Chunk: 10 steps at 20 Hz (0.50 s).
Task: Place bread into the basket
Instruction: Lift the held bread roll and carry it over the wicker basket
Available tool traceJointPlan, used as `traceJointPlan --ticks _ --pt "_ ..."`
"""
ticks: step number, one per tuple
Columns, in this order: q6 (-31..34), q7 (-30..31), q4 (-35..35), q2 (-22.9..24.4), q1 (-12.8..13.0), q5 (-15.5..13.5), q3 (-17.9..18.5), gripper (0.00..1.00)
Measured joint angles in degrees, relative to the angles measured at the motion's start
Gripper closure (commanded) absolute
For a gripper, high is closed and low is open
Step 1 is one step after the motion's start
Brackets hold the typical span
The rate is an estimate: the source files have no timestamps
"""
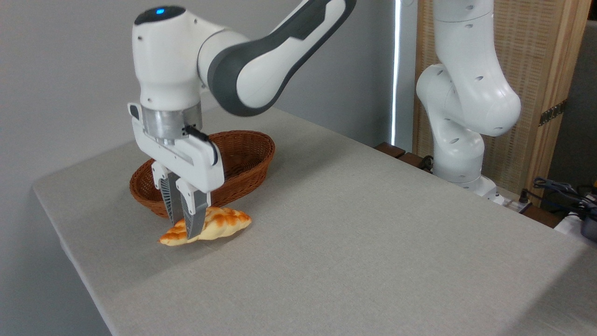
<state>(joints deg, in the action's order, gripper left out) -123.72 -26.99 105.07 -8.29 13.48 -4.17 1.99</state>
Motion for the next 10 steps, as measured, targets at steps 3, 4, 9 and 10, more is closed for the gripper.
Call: traceJointPlan --ticks 3,4,9,10 --pt "0.0 -0.2 0.0 2.1 -0.2 0.0 0.8 0.57" --pt "0.0 -0.2 0.0 2.7 -0.2 0.0 0.8 0.57" --pt "0.0 -0.2 -0.1 5.1 0.1 -0.1 0.3 0.57" --pt "0.0 -0.2 -0.1 5.4 0.3 -0.1 -0.3 0.57"
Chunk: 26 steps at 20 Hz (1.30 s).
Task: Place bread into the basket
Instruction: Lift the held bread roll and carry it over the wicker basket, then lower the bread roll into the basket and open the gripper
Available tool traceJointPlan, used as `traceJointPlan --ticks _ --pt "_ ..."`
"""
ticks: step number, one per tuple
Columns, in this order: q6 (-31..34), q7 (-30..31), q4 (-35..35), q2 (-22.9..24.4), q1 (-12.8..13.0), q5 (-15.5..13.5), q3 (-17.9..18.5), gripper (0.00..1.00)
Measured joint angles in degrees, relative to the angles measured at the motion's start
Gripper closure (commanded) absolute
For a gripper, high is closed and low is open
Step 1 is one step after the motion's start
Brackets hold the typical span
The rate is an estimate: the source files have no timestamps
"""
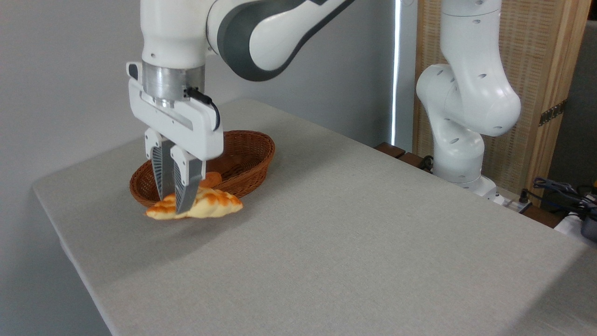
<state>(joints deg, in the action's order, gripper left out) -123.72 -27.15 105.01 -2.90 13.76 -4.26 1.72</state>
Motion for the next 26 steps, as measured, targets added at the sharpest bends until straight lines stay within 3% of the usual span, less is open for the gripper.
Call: traceJointPlan --ticks 9,11,16,26 --pt "0.0 4.5 0.0 0.8 0.8 -1.5 -9.9 0.48" --pt "0.0 6.2 0.0 0.7 0.9 -1.5 -11.9 0.00" --pt "1.2 8.0 0.5 -0.2 0.9 -1.5 -16.3 0.00" --pt "1.4 8.0 0.5 -0.6 1.1 -1.5 -16.7 0.00"
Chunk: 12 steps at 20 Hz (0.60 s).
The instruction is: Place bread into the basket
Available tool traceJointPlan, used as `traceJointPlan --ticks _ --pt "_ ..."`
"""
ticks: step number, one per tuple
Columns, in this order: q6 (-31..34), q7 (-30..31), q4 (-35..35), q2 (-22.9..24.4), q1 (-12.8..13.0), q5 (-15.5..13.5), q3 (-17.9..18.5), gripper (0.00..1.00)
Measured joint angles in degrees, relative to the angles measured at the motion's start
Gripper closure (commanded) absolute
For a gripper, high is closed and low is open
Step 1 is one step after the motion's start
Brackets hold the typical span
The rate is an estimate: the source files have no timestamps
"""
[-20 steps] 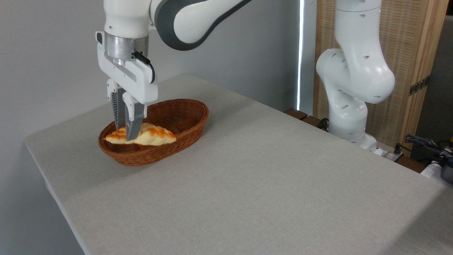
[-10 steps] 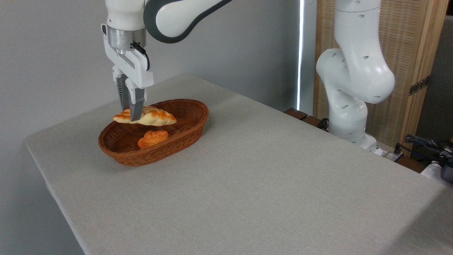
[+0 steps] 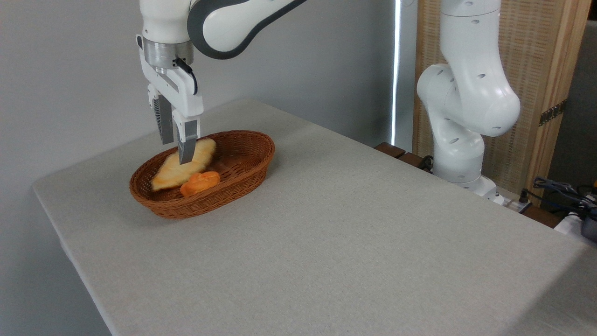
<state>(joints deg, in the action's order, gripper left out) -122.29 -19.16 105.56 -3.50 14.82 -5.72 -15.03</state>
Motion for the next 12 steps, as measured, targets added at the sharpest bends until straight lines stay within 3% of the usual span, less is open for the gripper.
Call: traceJointPlan --ticks 4,12 --pt "0.0 0.0 -0.1 0.2 -0.3 0.2 1.3 0.00" --pt "0.0 -2.7 -0.4 2.4 -1.1 2.8 12.8 0.00"
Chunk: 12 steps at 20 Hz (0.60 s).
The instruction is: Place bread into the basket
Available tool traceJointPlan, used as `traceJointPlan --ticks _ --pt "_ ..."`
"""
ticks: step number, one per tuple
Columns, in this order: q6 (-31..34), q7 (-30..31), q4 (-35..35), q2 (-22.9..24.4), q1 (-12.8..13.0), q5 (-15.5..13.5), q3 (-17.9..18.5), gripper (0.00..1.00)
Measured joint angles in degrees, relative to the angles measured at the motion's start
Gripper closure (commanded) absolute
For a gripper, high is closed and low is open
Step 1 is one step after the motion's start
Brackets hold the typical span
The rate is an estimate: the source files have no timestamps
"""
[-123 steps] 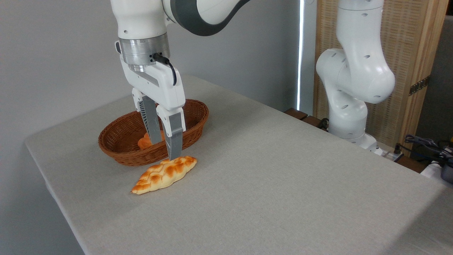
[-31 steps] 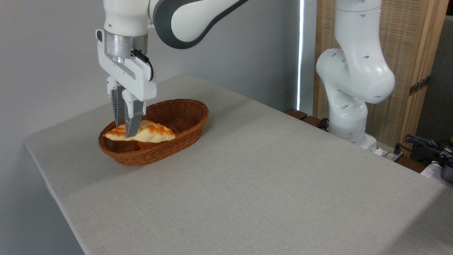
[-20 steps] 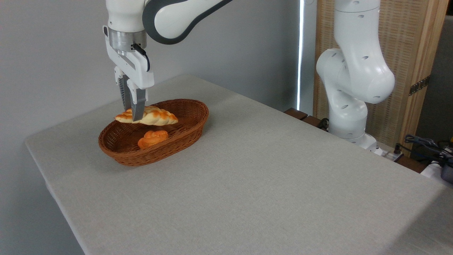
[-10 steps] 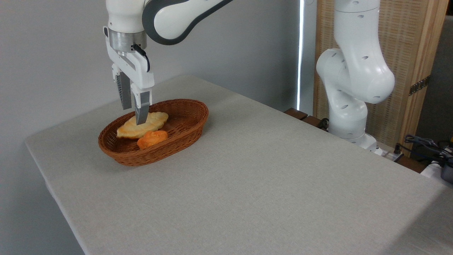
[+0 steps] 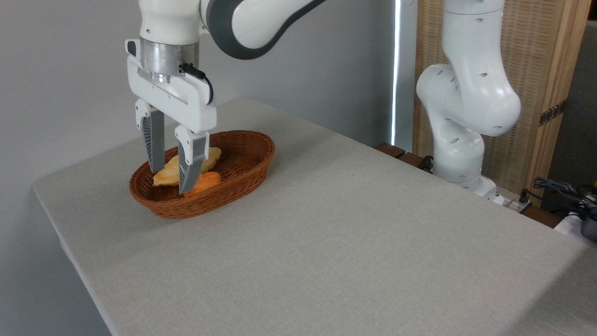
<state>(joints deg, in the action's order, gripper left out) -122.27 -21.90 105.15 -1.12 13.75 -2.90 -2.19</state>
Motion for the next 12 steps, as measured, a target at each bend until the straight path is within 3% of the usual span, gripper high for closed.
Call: traceJointPlan --ticks 7,12 --pt "5.5 -15.0 0.0 0.3 0.0 0.9 6.5 0.00" --pt "8.8 -19.3 0.0 0.8 0.0 -0.2 8.4 0.00"
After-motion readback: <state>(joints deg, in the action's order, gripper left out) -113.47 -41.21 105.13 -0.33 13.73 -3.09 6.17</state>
